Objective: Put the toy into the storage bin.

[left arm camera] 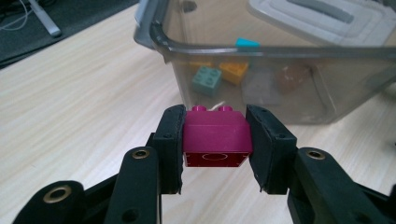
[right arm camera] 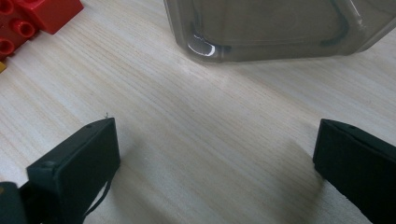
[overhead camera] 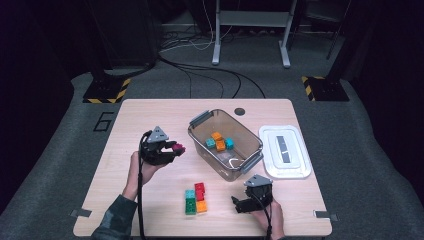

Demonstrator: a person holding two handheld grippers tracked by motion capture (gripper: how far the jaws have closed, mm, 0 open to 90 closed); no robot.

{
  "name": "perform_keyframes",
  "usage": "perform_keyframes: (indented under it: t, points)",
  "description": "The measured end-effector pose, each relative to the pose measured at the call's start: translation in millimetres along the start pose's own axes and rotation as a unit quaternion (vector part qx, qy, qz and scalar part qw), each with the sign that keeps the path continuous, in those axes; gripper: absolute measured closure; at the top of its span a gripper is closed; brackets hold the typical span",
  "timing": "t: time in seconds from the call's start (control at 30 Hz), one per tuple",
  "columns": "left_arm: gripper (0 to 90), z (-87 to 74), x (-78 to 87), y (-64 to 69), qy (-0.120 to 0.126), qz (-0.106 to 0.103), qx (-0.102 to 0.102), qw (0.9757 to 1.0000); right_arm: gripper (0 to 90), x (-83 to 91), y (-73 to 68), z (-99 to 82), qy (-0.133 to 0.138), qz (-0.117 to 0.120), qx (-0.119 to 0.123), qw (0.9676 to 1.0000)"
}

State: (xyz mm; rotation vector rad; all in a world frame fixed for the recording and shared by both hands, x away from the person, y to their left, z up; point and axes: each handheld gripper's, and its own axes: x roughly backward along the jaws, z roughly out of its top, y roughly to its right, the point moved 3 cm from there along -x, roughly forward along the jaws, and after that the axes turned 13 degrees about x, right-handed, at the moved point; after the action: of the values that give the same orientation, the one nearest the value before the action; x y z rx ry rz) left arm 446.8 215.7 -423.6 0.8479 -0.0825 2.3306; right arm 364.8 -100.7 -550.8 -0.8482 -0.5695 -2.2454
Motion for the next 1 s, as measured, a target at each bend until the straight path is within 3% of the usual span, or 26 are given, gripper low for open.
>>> perform_keyframes:
  t: [0.33,1.0]
  points:
    - [58.7,29.4,7.4,0.0,0.014,0.002,-0.013,0.9998,0.0,-0.1,0.1,0.1,0.000,-0.001,0.000,1.0000]
    - [58.7,72.8,-6.8,8.9,0.032,0.000,-0.031,0.9990,0.0,-0.2,0.1,0.1,0.000,-0.002,-0.002,1.0000]
